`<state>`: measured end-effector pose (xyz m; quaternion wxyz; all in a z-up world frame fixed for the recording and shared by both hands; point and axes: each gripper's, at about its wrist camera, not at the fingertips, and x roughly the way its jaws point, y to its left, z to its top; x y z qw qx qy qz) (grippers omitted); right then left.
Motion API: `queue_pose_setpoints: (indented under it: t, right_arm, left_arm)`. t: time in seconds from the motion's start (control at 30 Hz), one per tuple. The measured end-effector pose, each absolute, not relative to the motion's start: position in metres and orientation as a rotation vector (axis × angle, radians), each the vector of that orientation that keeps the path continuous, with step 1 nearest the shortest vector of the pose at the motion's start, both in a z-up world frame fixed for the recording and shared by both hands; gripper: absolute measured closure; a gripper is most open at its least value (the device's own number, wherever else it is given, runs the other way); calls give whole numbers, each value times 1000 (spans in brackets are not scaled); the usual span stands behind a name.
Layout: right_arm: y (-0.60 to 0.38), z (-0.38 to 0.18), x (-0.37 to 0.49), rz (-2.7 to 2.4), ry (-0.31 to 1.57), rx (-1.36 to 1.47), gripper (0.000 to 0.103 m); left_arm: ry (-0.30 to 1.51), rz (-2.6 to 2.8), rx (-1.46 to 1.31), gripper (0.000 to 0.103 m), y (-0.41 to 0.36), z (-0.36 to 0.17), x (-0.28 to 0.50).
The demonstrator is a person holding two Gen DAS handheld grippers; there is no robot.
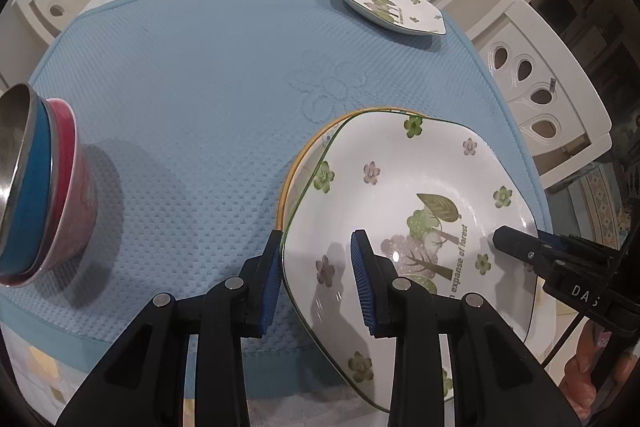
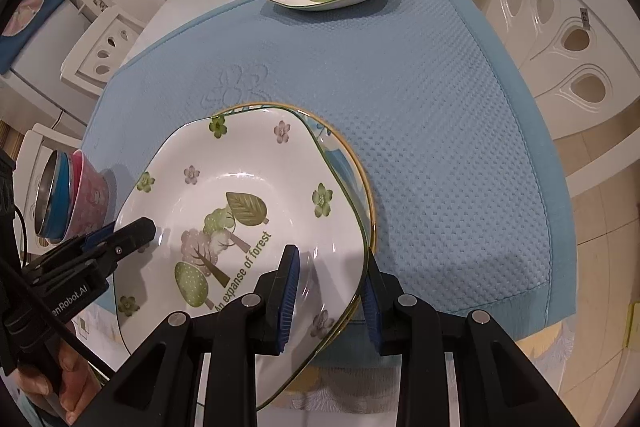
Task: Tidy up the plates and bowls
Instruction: 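Carry the hexagonal plate and lower it onto the Sunflower plate with both tools, then open both tools and withdraw from the plate stack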
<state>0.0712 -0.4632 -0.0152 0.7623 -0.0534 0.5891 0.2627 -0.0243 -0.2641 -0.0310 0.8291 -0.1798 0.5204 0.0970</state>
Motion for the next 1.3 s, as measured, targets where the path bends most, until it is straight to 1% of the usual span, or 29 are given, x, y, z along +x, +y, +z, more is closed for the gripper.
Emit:
queue_pose_setpoints:
  t: [0.47,0.8,1.0,1.2,1.3]
  right_arm:
    - [-458,-18,75,547,1282,-105,74]
    - [-456,-10,80,533,1249,-139,74]
    - [-455,-6,76,528,1244,-151,74]
    - [-450,18,62,562,1224,-137,74]
    - [-447,35,55,563,1191,-160,74]
  left_arm:
    - [1108,234,-377,73,-257,-37,-17]
    - [1100,217,-383,73,-255,-35,-16]
    - [1023,238,-232,73,-265,-6,-18]
    - [981,204,-208,72,-263,20,-20]
    - [966,208,-246,72,-254,28,-24]
